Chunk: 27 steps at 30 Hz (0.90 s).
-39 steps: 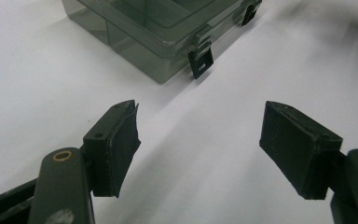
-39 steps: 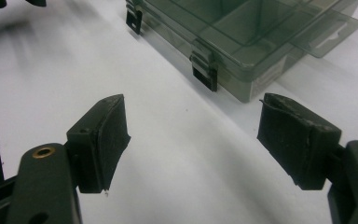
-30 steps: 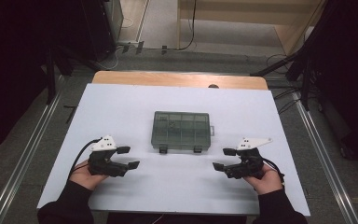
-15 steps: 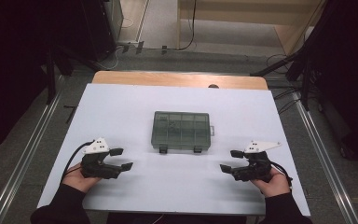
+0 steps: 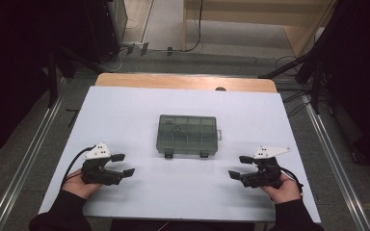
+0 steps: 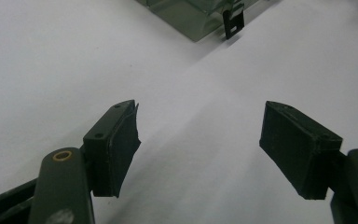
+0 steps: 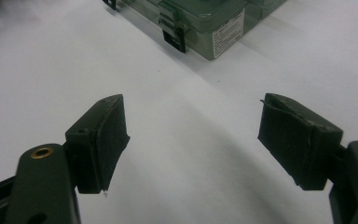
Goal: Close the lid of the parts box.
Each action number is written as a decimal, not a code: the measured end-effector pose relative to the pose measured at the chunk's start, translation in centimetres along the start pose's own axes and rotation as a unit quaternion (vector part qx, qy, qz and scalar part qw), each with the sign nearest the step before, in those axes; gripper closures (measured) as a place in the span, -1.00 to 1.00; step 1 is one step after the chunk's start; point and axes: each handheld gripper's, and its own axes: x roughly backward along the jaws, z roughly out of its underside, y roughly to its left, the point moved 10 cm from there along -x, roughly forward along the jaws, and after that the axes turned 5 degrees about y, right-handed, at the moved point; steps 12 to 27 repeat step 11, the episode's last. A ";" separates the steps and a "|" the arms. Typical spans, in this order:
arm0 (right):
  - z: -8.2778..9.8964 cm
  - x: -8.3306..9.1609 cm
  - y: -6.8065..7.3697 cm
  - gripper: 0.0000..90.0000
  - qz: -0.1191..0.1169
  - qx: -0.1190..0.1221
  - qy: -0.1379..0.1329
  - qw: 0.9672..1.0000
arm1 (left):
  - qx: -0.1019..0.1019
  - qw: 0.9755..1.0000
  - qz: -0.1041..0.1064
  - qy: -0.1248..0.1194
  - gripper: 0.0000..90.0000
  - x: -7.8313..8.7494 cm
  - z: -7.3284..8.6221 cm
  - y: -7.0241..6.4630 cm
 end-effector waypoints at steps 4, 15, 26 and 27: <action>0.0 0.0 -0.1 -0.46 0.001 0.001 -0.001 1.000 | 0.000 1.000 0.001 -0.001 -0.39 0.0 0.0 0.0; 0.0 -0.1 0.0 -0.46 -0.001 0.001 0.001 1.000 | 0.002 1.000 0.001 0.001 -0.39 -0.1 0.0 0.0; 0.0 -0.1 0.0 -0.46 -0.001 0.001 0.001 1.000 | 0.002 1.000 0.001 0.001 -0.39 -0.1 0.0 0.0; 0.0 -0.1 0.0 -0.46 -0.001 0.001 0.001 1.000 | 0.002 1.000 0.001 0.001 -0.39 -0.1 0.0 0.0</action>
